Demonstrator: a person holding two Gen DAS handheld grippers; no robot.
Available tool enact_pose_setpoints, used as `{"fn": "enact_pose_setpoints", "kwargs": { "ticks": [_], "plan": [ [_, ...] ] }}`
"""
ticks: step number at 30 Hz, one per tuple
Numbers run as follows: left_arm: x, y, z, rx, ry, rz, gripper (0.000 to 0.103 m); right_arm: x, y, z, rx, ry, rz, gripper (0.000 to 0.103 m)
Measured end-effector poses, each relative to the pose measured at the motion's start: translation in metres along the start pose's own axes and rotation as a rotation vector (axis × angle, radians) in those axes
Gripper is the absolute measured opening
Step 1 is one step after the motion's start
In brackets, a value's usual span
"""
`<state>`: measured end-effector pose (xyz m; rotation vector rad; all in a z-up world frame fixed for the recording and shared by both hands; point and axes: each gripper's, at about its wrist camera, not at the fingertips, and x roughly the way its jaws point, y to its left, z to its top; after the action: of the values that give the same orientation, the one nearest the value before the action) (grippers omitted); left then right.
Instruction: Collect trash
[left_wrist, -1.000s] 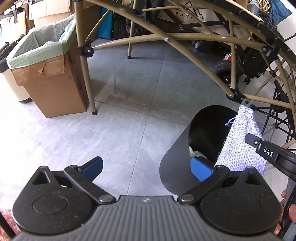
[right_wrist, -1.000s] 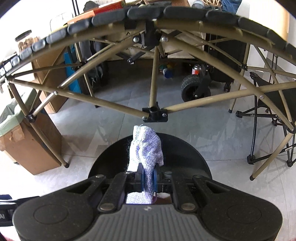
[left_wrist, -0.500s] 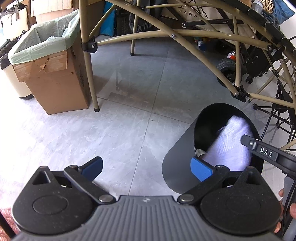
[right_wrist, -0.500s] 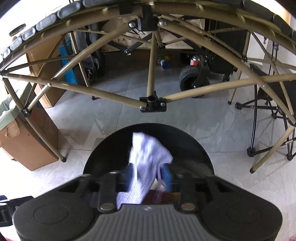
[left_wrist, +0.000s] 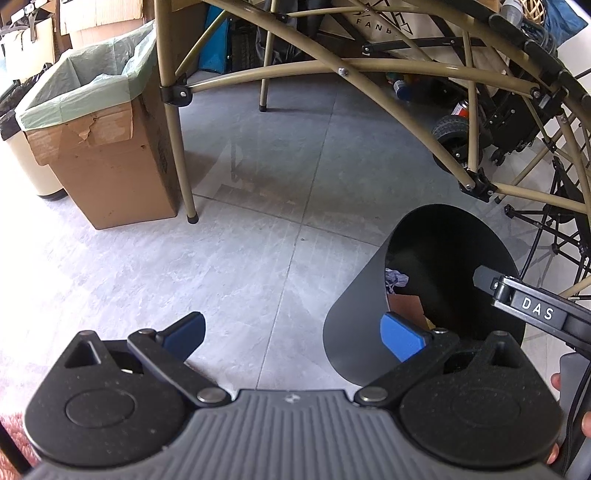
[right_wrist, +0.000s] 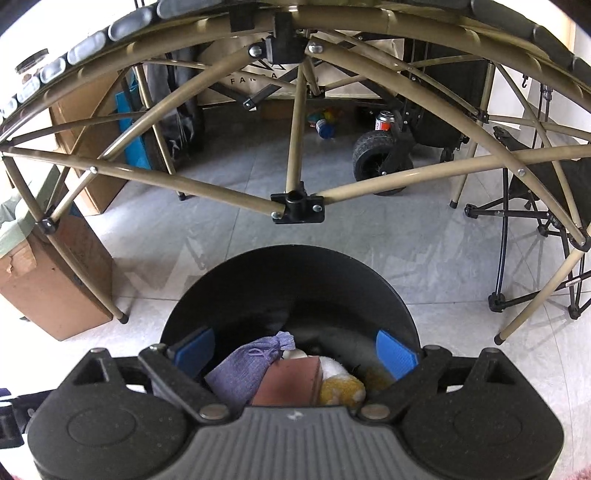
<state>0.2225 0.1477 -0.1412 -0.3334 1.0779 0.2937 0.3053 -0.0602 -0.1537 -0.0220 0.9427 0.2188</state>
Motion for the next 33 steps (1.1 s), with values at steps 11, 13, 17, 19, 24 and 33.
{"fn": "enact_pose_setpoints", "kwargs": {
  "ticks": [11,13,17,19,24,33],
  "plan": [
    [-0.039,-0.018,-0.016,0.042,-0.139,-0.024,0.103,-0.052,-0.020,-0.005,-0.012,-0.087,0.018,0.096],
    [-0.053,-0.022,-0.021,0.051,-0.186,-0.031,0.103,-0.071,-0.026,-0.008,-0.012,-0.115,0.018,0.096],
    [-0.087,-0.037,-0.034,0.079,-0.293,-0.051,0.103,-0.113,-0.039,-0.018,-0.011,-0.178,0.030,0.101],
    [-0.105,-0.044,-0.042,0.092,-0.350,-0.080,0.103,-0.136,-0.043,-0.027,-0.021,-0.205,0.040,0.101],
    [-0.149,-0.056,-0.066,0.157,-0.465,-0.132,0.103,-0.191,-0.051,-0.053,-0.056,-0.251,0.075,0.103],
    [-0.199,-0.065,-0.111,0.244,-0.558,-0.156,0.103,-0.264,-0.063,-0.091,-0.075,-0.316,0.094,0.103]
  ]
}}
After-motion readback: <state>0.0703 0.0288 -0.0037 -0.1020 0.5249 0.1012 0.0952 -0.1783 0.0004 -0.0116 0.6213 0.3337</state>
